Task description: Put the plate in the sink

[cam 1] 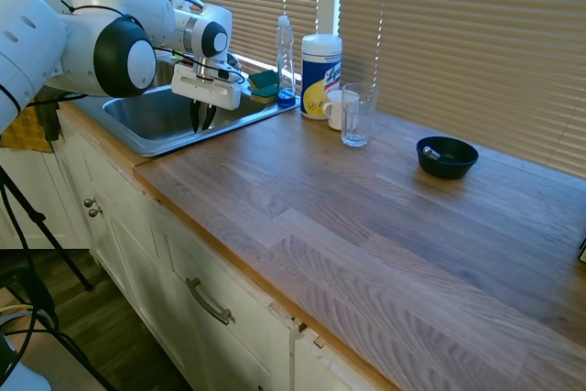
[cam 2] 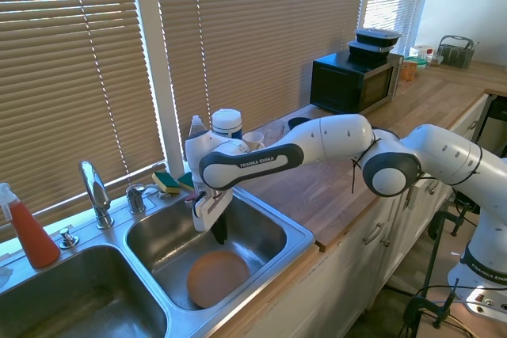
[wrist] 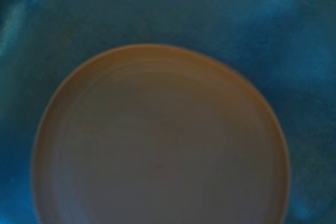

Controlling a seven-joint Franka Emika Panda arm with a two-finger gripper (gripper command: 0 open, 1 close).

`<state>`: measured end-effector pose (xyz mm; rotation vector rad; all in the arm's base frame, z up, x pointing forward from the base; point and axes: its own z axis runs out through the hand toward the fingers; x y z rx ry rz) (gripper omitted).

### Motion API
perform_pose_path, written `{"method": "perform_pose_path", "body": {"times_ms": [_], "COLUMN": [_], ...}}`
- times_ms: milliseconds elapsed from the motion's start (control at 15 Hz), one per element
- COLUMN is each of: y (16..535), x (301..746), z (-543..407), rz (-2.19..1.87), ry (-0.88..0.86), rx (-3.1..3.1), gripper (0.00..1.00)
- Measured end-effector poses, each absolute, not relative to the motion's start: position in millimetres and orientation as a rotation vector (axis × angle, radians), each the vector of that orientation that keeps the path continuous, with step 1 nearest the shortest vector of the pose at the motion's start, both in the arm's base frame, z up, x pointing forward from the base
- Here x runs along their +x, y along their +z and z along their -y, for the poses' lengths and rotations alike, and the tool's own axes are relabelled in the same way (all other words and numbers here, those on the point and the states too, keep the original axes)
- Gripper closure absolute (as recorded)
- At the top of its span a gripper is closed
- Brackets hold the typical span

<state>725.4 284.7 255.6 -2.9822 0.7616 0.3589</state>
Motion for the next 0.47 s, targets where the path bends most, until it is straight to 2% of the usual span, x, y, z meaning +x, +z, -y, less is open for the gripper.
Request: {"method": "perform_pose_path", "body": {"times_ms": [467], "y": [312], "x": [729], "z": [-281], "rz": [-0.788], "ry": [0.261], "rx": [-2.955], "gripper": [0.0]}}
